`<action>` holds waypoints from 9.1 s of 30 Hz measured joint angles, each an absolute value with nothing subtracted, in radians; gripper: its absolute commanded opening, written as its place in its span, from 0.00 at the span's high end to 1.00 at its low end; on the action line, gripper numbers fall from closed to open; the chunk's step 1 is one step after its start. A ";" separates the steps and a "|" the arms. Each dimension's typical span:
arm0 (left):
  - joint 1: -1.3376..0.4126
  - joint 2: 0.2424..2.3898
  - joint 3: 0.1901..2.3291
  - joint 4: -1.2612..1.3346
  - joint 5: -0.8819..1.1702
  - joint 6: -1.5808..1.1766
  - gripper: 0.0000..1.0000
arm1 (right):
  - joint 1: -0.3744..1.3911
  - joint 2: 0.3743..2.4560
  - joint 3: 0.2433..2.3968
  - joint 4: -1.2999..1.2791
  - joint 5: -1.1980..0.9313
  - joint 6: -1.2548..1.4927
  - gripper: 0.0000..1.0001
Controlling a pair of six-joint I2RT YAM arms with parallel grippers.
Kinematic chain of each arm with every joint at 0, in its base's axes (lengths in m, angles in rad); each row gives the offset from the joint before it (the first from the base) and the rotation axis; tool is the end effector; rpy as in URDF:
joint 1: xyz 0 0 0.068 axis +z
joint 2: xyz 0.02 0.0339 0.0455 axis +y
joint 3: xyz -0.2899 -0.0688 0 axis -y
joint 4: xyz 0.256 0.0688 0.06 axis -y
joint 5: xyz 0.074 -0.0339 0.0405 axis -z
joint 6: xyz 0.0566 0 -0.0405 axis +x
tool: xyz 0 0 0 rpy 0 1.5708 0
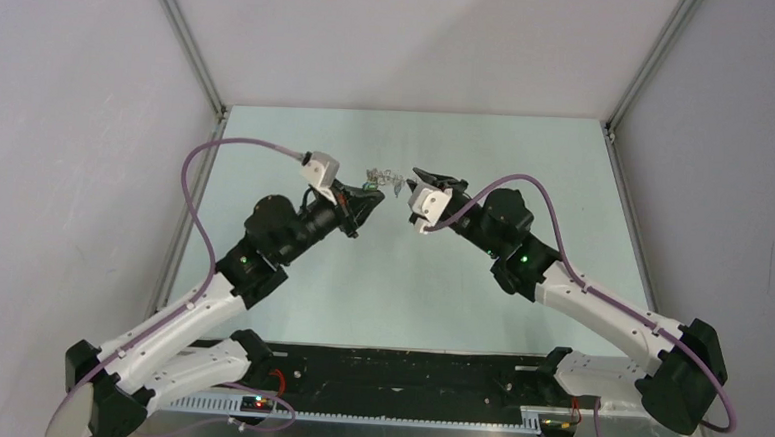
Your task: Remove the keys from the keyring
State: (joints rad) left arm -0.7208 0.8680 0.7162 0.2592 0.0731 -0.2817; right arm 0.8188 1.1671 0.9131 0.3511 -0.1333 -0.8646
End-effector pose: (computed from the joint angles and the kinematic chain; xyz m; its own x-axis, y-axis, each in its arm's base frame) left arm 0.1659 -0.1512 0.3693 -0.1208 -0.2629 -0.9572 0.7071 0.6540 -0.2689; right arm 0.1984 0.2231 0.3865 0.6625 -0.3957 -0.6361 -0.4780 0.4305 -0.7656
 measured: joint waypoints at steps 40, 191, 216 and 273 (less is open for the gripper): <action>-0.722 1.309 1.347 -0.834 0.197 0.150 1.00 | 0.751 1.060 0.623 0.494 -0.512 -0.342 0.60; -0.805 1.272 1.418 -0.932 0.008 0.060 1.00 | 0.896 1.145 0.632 0.634 -0.344 -0.340 0.76; -0.805 1.272 1.435 -0.941 0.015 0.064 1.00 | 0.907 1.181 0.628 0.639 -0.367 -0.314 0.63; -0.828 1.208 1.433 -0.951 0.097 0.247 1.00 | 0.815 1.267 0.775 0.607 -0.595 -0.287 0.76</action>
State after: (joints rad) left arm -0.8280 1.2076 1.4326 -0.9508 0.0967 0.2474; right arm 0.8154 1.2671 0.7750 0.6067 -0.5945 -0.2874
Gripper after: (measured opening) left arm 0.026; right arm 0.305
